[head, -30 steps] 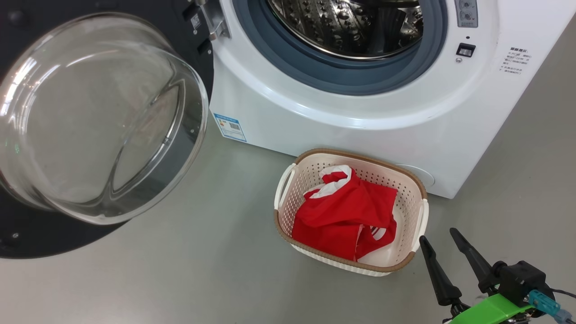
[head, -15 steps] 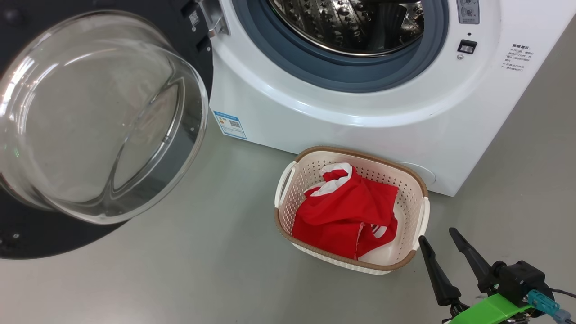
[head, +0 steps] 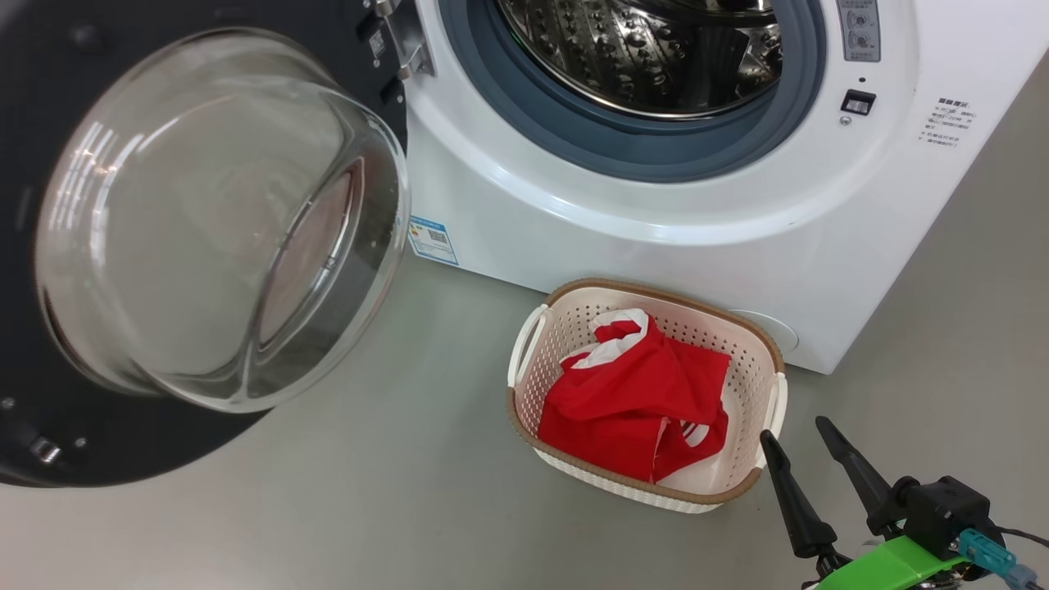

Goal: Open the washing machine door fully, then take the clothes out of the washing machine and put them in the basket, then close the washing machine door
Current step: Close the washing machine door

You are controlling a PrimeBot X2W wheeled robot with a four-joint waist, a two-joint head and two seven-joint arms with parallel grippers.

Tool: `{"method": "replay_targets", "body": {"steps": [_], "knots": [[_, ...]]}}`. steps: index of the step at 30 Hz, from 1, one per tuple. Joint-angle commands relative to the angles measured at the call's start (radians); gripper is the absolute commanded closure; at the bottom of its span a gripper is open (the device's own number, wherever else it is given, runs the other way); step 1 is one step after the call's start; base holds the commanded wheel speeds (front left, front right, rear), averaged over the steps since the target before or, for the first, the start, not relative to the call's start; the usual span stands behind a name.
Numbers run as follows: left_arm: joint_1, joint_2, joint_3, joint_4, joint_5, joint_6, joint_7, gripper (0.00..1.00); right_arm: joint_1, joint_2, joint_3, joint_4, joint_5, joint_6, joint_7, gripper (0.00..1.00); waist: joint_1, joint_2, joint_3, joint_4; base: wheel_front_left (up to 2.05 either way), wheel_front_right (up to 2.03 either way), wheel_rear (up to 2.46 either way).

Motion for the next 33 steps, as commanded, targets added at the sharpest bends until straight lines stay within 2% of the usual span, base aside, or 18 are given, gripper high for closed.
{"method": "replay_targets", "body": {"steps": [1, 15, 20, 33], "knots": [[0.007, 0.02, -0.018, -0.064, -0.029, -0.008, 0.033, 1.0, -0.015, -0.004, 0.019, -0.019, -0.011, 0.007, -0.006, 0.0, 0.0, 0.0, -0.005, 0.004, 0.0, 0.0, 0.0], [0.12, 0.074, -0.108, -0.323, -0.204, -0.008, 0.081, 1.0, -0.004, 0.007, 0.018, -0.017, -0.01, 0.007, -0.006, 0.0, 0.0, 0.0, -0.037, 0.001, 0.0, 0.0, 0.0], [0.145, 0.093, -0.135, -0.393, -0.235, -0.008, 0.079, 1.0, -0.001, 0.007, 0.014, -0.017, -0.01, 0.007, -0.006, 0.0, 0.0, 0.0, -0.039, -0.005, 0.0, 0.0, 0.0], [0.159, 0.107, -0.281, -0.597, -0.277, -0.008, 0.053, 1.0, 0.001, 0.012, 0.014, -0.014, -0.01, 0.007, -0.006, 0.0, 0.0, 0.0, -0.046, -0.025, 0.0, 0.0, 0.0]]}}
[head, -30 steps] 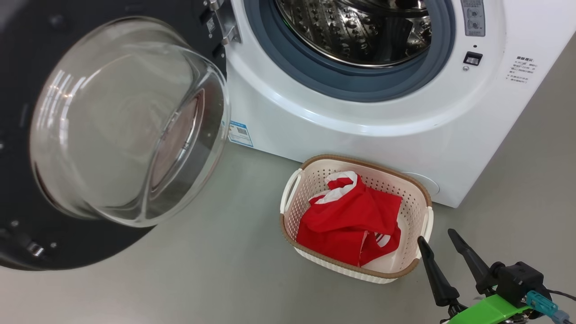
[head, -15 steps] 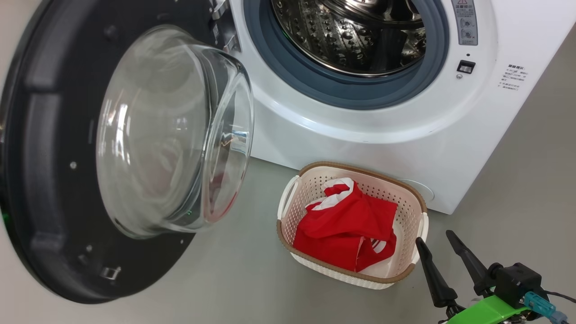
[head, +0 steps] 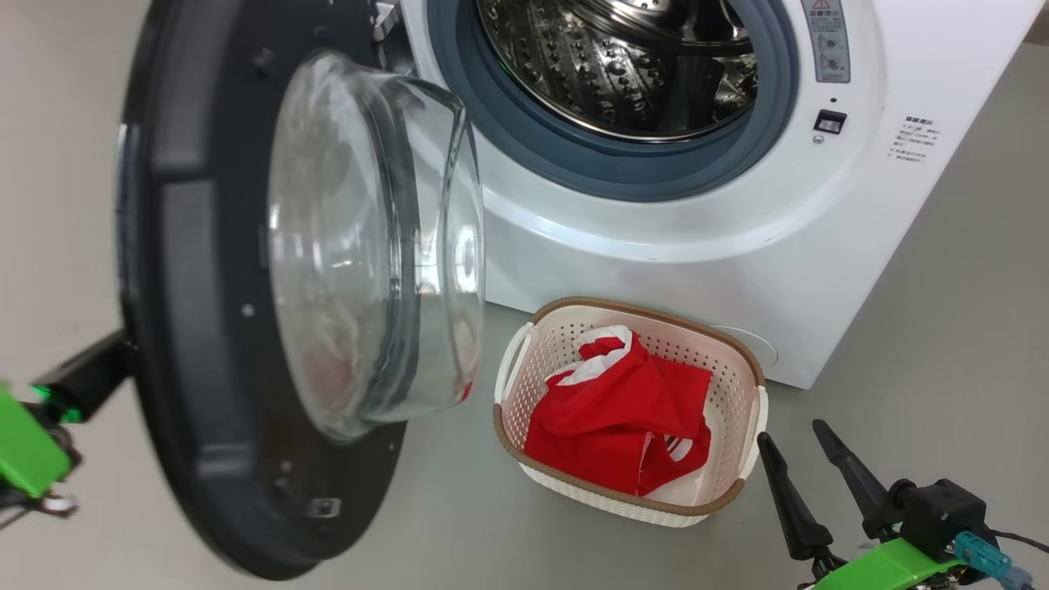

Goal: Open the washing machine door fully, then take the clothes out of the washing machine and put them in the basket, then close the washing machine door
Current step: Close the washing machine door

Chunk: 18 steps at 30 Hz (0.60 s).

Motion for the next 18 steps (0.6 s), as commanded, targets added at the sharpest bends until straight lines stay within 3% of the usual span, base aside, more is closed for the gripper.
{"method": "replay_targets", "body": {"steps": [1, 18], "knots": [[-0.029, 0.054, 0.032, -0.041, -0.005, -0.007, -0.005, 1.0, -0.003, -0.004, 0.02, -0.02, -0.01, 0.007, -0.006, 0.0, 0.0, -0.0001, -0.002, -0.003, 0.0, 0.0, 0.0], [-0.135, 0.032, -0.184, -0.164, 0.015, -0.007, -0.097, 1.0, -0.002, 0.01, 0.019, -0.022, -0.009, 0.007, -0.006, 0.0, 0.0, -0.0001, -0.006, -0.043, 0.0, 0.0, 0.0]]}}
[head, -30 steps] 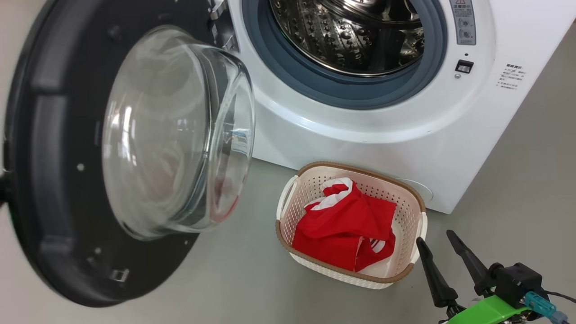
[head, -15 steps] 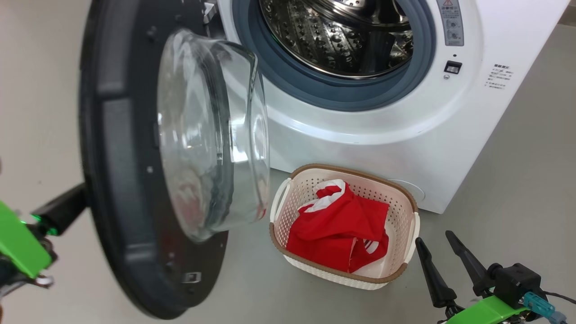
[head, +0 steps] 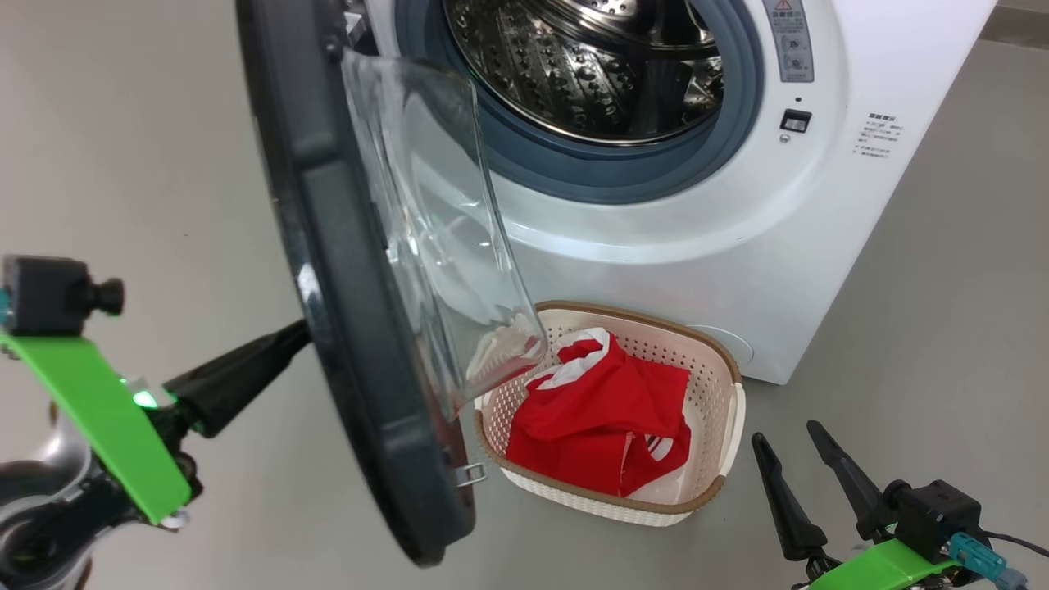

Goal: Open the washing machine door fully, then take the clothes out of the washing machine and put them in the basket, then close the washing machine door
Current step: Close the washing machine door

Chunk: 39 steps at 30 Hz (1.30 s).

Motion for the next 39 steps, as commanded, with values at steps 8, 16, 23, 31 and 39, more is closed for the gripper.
{"method": "replay_targets", "body": {"steps": [8, 16, 23, 31, 39], "knots": [[-0.058, 0.052, 0.003, 0.003, 0.021, -0.007, -0.086, 1.0, -0.003, -0.005, 0.011, -0.025, -0.009, 0.007, -0.006, 0.0, 0.0, -0.0001, 0.005, -0.015, 0.0, 0.0, 0.0], [-0.005, 0.061, -0.006, 0.07, 0.036, -0.007, -0.185, 0.65, 0.004, -0.006, 0.007, -0.024, -0.011, 0.007, -0.006, 0.0, 0.0, -0.0001, -0.011, -0.005, 0.0, 0.0, 0.0], [0.085, 0.049, -0.012, 0.138, 0.027, -0.007, -0.305, 0.0, 0.007, -0.009, 0.006, -0.023, -0.011, 0.007, -0.006, 0.0, 0.0, -0.0001, -0.026, 0.011, 0.0, 0.0, 0.0], [0.179, 0.012, -0.017, 0.217, -0.005, -0.007, -0.437, 0.0, 0.016, -0.009, 0.009, -0.024, -0.013, 0.007, -0.006, 0.0, 0.0, -0.0001, -0.038, 0.021, 0.0, 0.0, 0.0], [0.243, -0.03, -0.042, 0.291, -0.012, -0.007, -0.552, 0.0, 0.014, -0.016, 0.01, -0.023, -0.013, 0.007, -0.006, 0.0, 0.0, -0.0001, -0.034, 0.021, 0.0, 0.0, 0.0]]}}
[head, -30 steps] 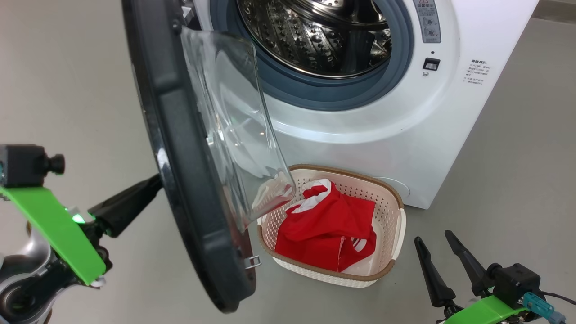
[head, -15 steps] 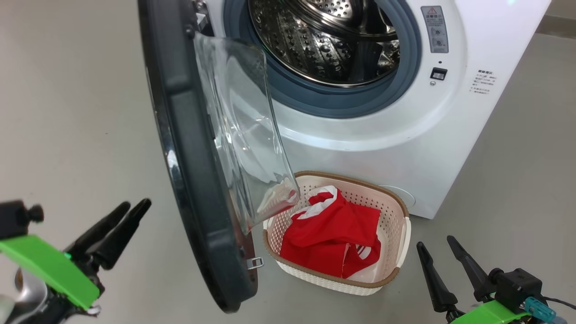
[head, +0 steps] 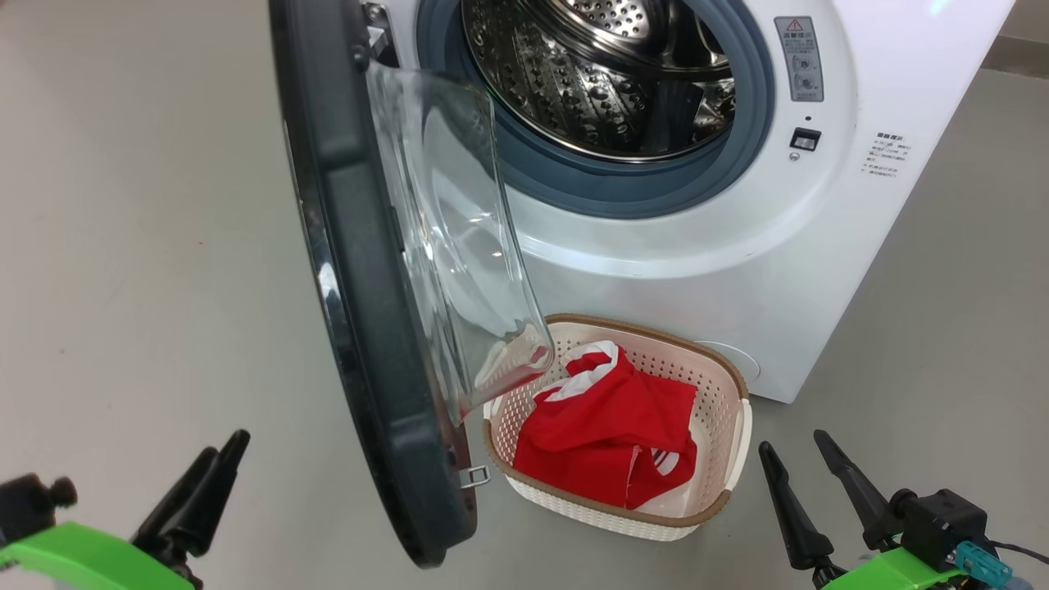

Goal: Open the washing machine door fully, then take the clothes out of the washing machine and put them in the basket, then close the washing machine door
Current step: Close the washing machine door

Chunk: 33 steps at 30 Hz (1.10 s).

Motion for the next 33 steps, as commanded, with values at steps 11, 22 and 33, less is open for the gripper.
{"method": "replay_targets", "body": {"steps": [11, 22, 33], "knots": [[0.015, -0.038, -0.02, 0.102, 0.033, -0.006, -0.15, 0.0, -0.01, -0.021, 0.026, -0.017, -0.011, 0.007, -0.006, 0.0, 0.0, 0.0, -0.005, -0.015, 0.0, 0.0, 0.0], [0.043, -0.128, 0.05, 0.198, 0.176, -0.006, -0.176, 0.0, -0.005, -0.026, 0.022, -0.018, -0.01, 0.007, -0.006, 0.0, 0.0, 0.0, -0.012, -0.022, 0.0, 0.0, 0.0], [0.117, -0.307, 0.312, 0.173, 0.569, -0.006, -0.176, 0.0, -0.004, -0.033, 0.013, -0.022, -0.01, 0.007, -0.006, 0.0, 0.0, 0.0, -0.021, -0.027, 0.0, 0.0, 0.0]]}}
